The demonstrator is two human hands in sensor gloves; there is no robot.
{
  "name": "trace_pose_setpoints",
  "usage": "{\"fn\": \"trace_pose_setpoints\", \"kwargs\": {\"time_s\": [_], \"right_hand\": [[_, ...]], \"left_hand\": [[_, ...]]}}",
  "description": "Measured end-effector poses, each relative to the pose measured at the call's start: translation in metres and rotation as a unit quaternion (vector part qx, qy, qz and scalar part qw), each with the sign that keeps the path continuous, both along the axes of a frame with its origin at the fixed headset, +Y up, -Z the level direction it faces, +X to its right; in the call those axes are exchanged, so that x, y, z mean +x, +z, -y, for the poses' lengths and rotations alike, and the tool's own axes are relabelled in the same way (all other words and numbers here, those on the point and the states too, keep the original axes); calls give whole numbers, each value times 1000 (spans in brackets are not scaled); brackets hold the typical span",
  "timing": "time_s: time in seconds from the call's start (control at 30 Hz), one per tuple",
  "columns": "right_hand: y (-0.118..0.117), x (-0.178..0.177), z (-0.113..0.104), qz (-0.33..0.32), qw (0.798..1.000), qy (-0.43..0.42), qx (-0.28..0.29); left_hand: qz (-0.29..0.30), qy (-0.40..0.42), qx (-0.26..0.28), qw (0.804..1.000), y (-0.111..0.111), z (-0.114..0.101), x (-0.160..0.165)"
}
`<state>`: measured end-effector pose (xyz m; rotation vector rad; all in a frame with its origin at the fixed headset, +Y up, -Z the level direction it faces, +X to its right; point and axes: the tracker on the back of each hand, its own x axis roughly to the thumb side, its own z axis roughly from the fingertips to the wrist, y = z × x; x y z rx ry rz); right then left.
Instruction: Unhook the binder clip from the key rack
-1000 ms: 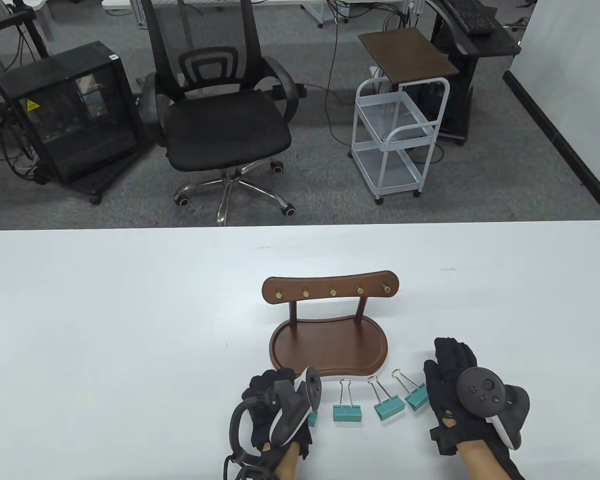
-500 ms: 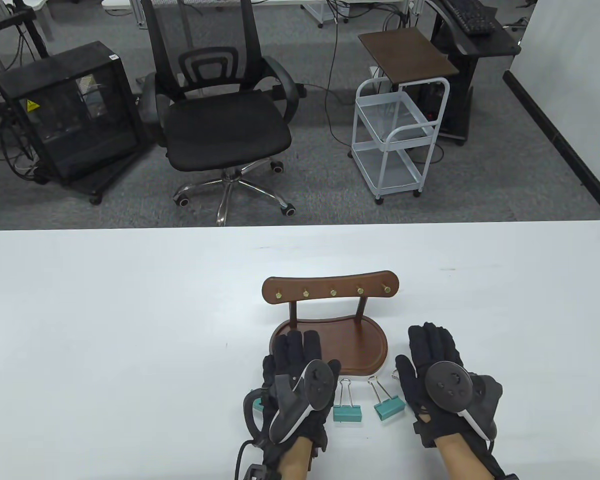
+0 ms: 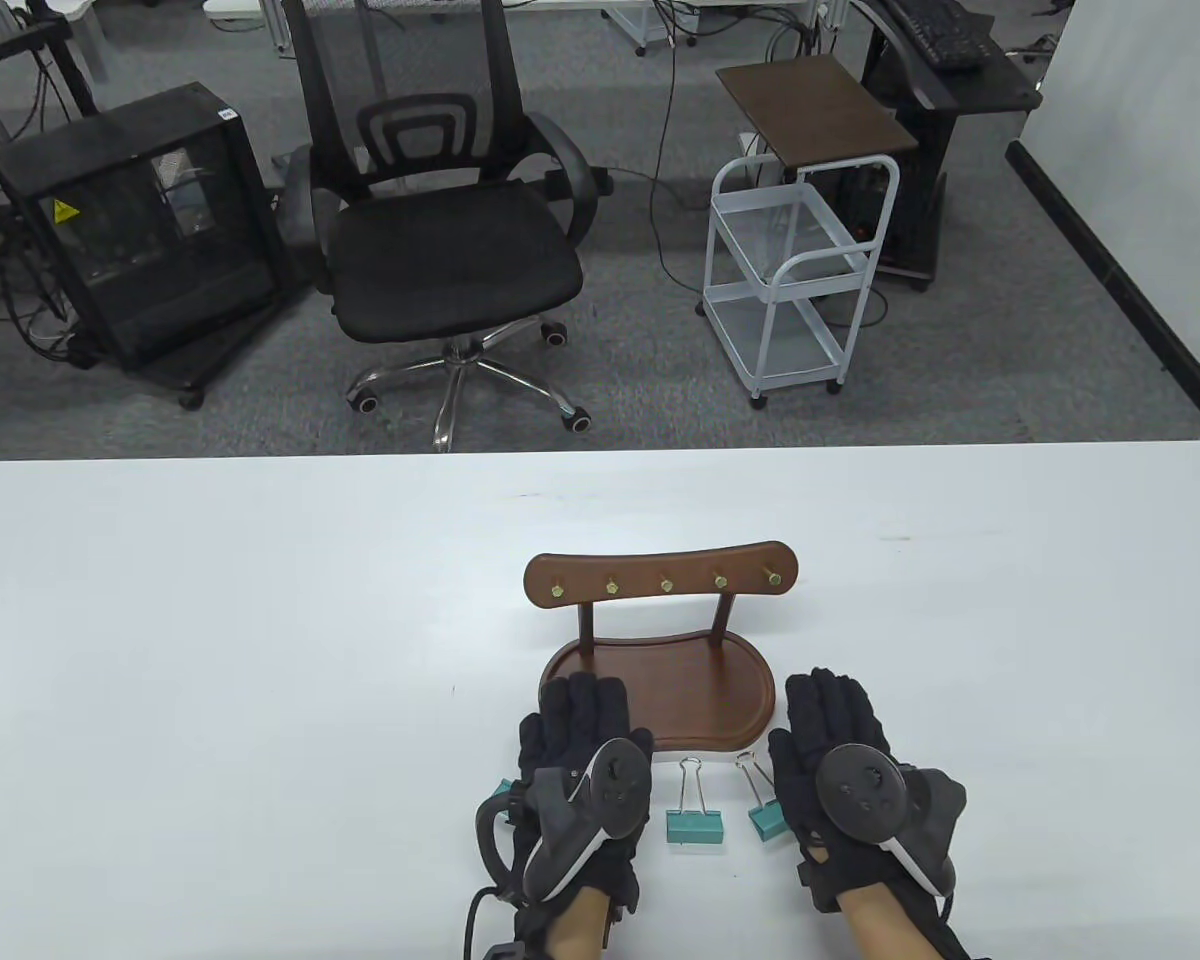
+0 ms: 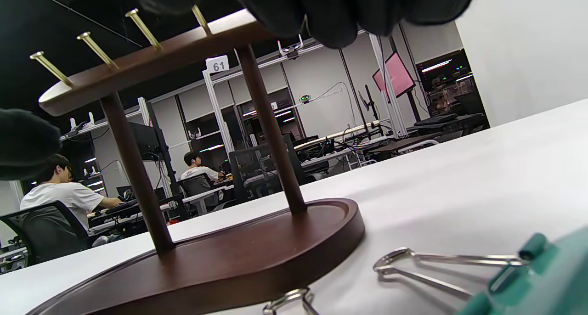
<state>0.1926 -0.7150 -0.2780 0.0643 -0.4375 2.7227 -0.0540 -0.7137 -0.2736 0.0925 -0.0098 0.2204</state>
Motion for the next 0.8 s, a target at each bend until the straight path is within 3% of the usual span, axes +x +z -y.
{"fn": "trace_pose_setpoints", "kwargs": {"time_s": [0.8], "right_hand": [[-1, 5, 7, -4, 1000, -15, -7]], "left_hand": [[16, -11, 3, 1000, 1, 2, 3]]}}
